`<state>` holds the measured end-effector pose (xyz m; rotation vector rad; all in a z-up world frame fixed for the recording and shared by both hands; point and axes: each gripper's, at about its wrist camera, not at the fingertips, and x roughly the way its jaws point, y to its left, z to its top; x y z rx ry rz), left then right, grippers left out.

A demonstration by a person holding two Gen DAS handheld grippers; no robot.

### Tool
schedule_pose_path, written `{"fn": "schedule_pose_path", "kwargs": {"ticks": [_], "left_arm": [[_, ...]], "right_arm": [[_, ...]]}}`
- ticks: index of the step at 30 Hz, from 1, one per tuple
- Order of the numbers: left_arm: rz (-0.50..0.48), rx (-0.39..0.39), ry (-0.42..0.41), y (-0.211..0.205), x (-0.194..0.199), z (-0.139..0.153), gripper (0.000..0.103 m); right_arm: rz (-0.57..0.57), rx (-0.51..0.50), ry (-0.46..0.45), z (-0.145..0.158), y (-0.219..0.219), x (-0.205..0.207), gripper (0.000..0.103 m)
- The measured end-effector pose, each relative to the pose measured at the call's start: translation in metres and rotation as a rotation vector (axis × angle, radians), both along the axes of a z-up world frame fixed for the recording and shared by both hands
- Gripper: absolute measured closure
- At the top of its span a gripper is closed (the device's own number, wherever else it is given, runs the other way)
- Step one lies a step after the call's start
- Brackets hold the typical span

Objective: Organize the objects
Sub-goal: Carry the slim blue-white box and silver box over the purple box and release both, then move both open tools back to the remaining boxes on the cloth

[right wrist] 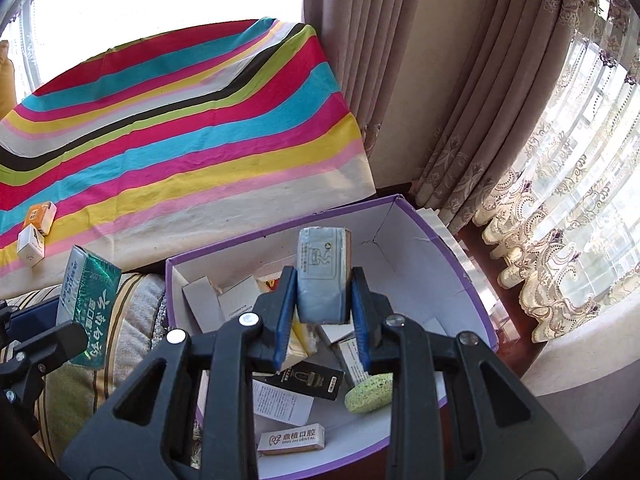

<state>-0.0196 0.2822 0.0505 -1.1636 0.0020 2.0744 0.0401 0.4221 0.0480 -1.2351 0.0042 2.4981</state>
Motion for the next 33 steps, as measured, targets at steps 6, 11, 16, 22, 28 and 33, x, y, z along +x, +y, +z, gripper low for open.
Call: {"fn": "schedule_pose_path", "kwargs": {"ticks": [6,11,16,22,28,33], "left_arm": [[-0.055,0.026,0.001,0.011,0.005,0.002,0.056],[-0.041,0.04,-0.006,0.007,0.004,0.002,0.05],[-0.019,0.045,0.0,0.001,0.003,0.005,0.05],[0.024,0.056,0.0,-0.013,-0.001,0.007,0.05],[0.074,0.066,-0.006,-0.033,-0.006,0.009,0.05],[0.125,0.074,-0.012,-0.051,-0.012,0.009,0.05]], "right_arm": [[-0.056,-0.007,0.023,0.006,0.022,0.006,0.059],[-0.062,0.002,0.06,0.013,0.025,0.009,0.031],[-0.038,-0.002,0.059,0.013,0.02,0.007,0.028],[-0.012,-0.011,0.061,0.014,0.012,0.007,0.026],[0.038,-0.024,0.064,0.016,-0.004,0.005,0.025],[0.089,-0.034,0.06,0.017,-0.02,0.001,0.024]]}}
